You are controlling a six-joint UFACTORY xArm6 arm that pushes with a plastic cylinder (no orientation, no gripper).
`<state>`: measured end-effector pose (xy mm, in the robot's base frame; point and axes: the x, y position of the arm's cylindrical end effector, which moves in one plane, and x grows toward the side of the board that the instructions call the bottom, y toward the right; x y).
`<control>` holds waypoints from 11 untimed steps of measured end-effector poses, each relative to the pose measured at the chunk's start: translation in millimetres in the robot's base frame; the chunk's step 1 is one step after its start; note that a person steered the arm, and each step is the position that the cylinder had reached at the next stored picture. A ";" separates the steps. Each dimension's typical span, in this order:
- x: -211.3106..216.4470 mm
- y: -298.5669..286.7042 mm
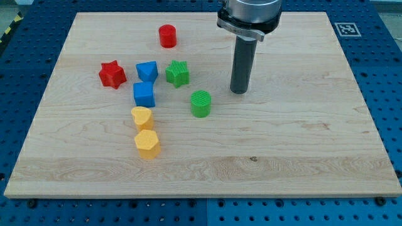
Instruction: Push green circle parallel to the yellow hexagon
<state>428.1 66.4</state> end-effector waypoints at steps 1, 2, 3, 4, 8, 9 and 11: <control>0.0 -29.4; 0.0 -61.0; 0.0 -61.0; 6.2 -67.7; 37.5 -67.8; 42.5 -67.8; 65.9 -67.8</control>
